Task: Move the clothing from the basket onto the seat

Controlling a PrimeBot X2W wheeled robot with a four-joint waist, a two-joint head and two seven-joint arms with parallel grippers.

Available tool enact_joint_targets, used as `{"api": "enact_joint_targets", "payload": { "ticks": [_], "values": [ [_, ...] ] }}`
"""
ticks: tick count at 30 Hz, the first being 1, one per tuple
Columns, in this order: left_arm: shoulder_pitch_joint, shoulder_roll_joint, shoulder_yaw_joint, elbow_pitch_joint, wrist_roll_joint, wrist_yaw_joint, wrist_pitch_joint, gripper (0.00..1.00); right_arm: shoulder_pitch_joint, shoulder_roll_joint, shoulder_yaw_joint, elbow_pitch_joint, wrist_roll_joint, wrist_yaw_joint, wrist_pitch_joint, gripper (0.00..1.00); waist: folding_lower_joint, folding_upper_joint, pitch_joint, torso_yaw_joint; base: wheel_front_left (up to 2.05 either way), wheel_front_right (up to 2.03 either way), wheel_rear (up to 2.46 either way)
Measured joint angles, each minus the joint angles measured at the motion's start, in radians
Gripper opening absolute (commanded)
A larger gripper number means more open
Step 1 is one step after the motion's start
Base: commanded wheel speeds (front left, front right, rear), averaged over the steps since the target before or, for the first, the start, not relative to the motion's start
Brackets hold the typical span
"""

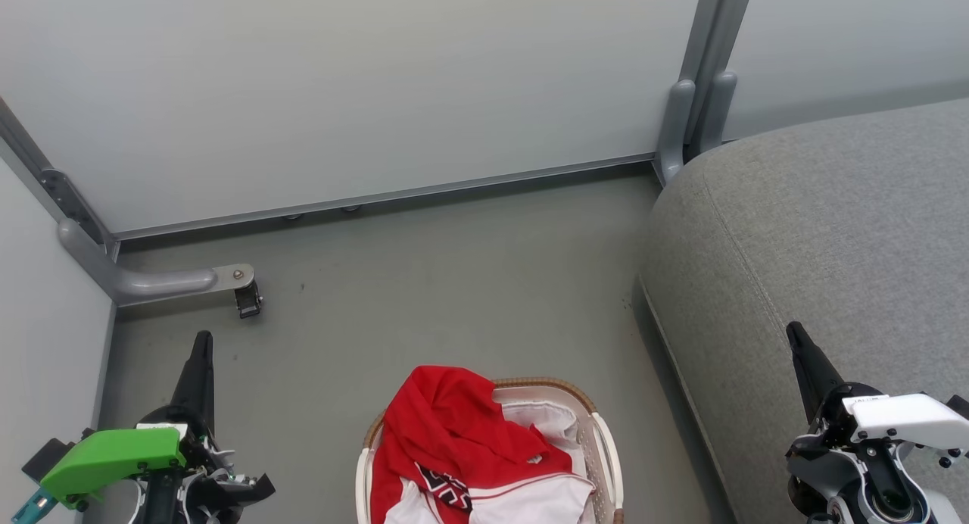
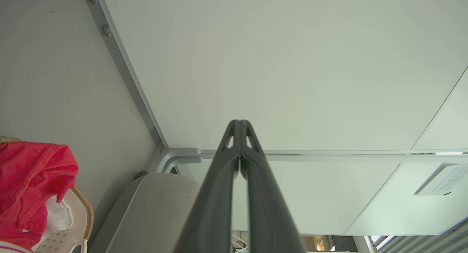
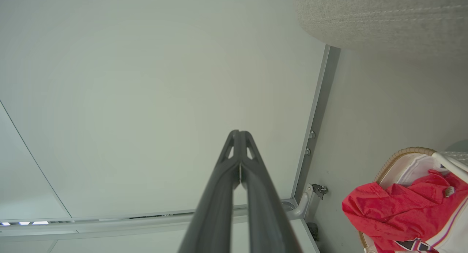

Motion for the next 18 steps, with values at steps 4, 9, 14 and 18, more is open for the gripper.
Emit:
{"api": "enact_joint_targets", "payload": {
  "ticks": [4,9,14,18],
  "values": [
    [0.000,0.000,0.000,0.000,0.000,0.000,0.000,0.00,0.000,0.000,0.000,0.000,0.000,0.000,0.000,0.00,0.0000,0.0000,0.000,0.000,0.00,0.00,0.00],
    [0.000,0.000,0.000,0.000,0.000,0.000,0.000,0.00,0.000,0.000,0.000,0.000,0.000,0.000,0.000,0.00,0.0000,0.0000,0.000,0.000,0.00,0.00,0.00],
    [0.000,0.000,0.000,0.000,0.000,0.000,0.000,0.00,0.000,0.000,0.000,0.000,0.000,0.000,0.000,0.00,0.0000,0.0000,0.000,0.000,0.00,0.00,0.00],
    [0.000,0.000,0.000,0.000,0.000,0.000,0.000,0.00,0.000,0.000,0.000,0.000,0.000,0.000,0.000,0.00,0.0000,0.0000,0.000,0.000,0.00,0.00,0.00]
  ]
}}
